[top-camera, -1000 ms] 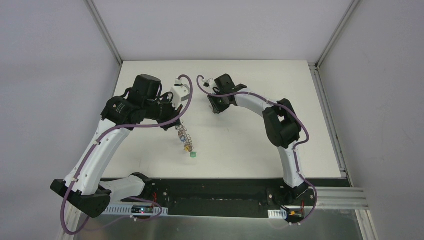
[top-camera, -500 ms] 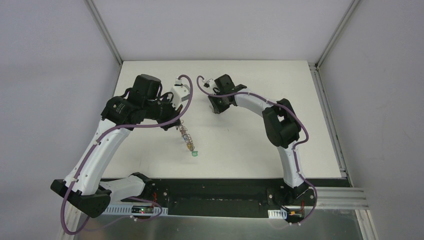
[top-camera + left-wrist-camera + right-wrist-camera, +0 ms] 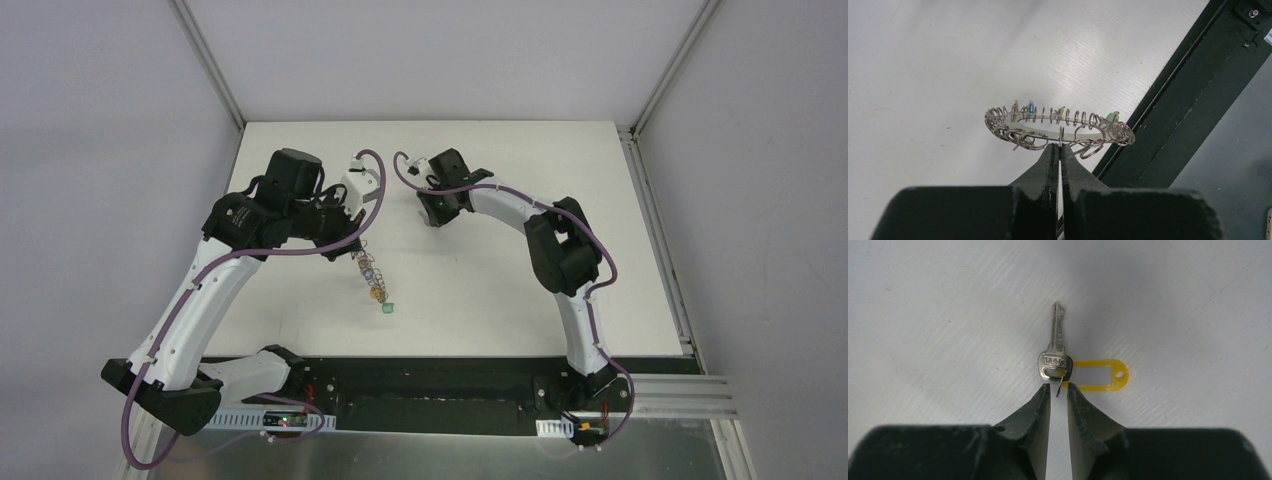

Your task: Put the keys on the keyring

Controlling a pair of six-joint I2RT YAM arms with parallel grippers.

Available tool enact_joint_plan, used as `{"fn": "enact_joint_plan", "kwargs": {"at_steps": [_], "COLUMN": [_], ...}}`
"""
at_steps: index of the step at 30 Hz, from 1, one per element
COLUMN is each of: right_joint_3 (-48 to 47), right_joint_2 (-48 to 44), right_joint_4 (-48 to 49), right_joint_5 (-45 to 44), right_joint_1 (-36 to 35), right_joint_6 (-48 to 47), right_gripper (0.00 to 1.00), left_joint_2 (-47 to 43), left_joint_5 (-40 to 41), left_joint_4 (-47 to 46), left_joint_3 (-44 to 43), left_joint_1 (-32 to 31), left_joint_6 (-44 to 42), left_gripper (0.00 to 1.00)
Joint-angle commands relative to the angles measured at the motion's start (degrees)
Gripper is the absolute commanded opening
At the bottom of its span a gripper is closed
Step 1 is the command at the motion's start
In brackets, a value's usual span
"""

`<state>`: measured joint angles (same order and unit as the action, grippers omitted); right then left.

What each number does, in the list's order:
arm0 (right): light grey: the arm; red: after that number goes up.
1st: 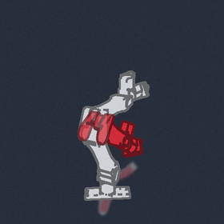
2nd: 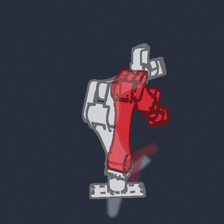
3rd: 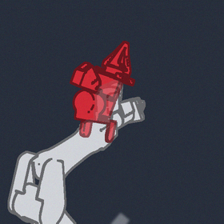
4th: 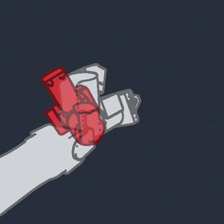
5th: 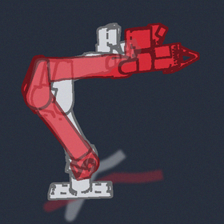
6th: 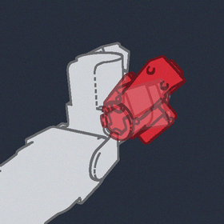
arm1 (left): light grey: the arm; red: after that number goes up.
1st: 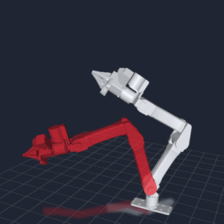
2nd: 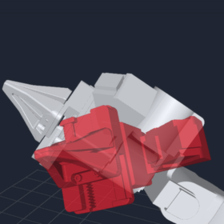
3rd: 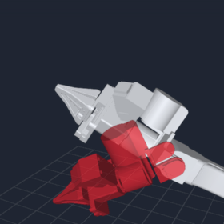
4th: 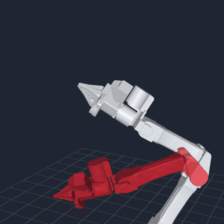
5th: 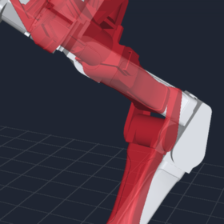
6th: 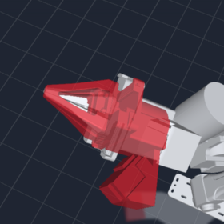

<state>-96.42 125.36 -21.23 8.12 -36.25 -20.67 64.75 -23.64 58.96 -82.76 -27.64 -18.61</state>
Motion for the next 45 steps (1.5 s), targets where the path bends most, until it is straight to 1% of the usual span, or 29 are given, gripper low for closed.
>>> {"fn": "enact_joint_plan", "kwargs": {"at_steps": [1, 12, 17, 18, 19, 22, 27, 34, 38, 45], "right_joint_3": [-0.03, 0.02, -0.17, -0.10, -0.23, -0.07, 2.52, 8.91, 14.17, 21.24], "right_joint_2": [1.01, 1.20, 0.97, 0.80, 0.65, -0.18, -3.80, -8.79, -12.35, -22.37], "right_joint_4": [0.69, 0.64, 0.65, 0.67, 0.61, 0.69, 1.39, 2.62, 3.50, 2.08], "right_joint_5": [-0.56, -0.50, -0.01, 0.11, 0.28, 1.13, 5.76, 10.68, 13.82, 24.85], "right_joint_1": [-0.19, 0.04, 0.38, 0.39, 0.51, 0.86, 2.19, 4.04, 4.71, 6.56], "right_joint_6": [-0.78, -0.78, -0.87, -0.94, -1.10, -1.47, -3.03, -6.32, -8.85, -15.96], "right_gripper": [0.20, 0.18, 0.14, 0.13, 0.06, 0.00, 0.00, 0.00, 0.00, 0.00], "left_joint_2": [-1.60, -1.90, -1.97, -2.02, -2.01, -2.01, -1.76, -0.91, -0.15, 1.57], "left_joint_5": [-1.89, -1.84, -1.74, -1.72, -1.57, -1.49, -1.32, -1.90, -2.48, -4.63], "left_joint_4": [-1.93, -2.08, -2.01, -2.01, -2.05, -2.05, -1.88, -1.77, -2.45, -6.55], "left_joint_3": [-0.31, 0.01, -0.03, -0.03, 0.05, 0.14, -0.41, -1.23, -1.39, -0.48], "left_joint_1": [0.48, 0.48, 0.48, 0.48, 0.41, 0.48, 0.48, 0.48, 0.48, 0.48], "left_joint_6": [0.27, 0.17, 0.16, 0.17, 0.13, 0.12, -0.09, -0.29, -0.11, 0.01], "left_gripper": [0.00, 0.00, 0.00, 0.00, 0.00, 0.00, 0.00, 0.00, 0.00, 0.00]}}
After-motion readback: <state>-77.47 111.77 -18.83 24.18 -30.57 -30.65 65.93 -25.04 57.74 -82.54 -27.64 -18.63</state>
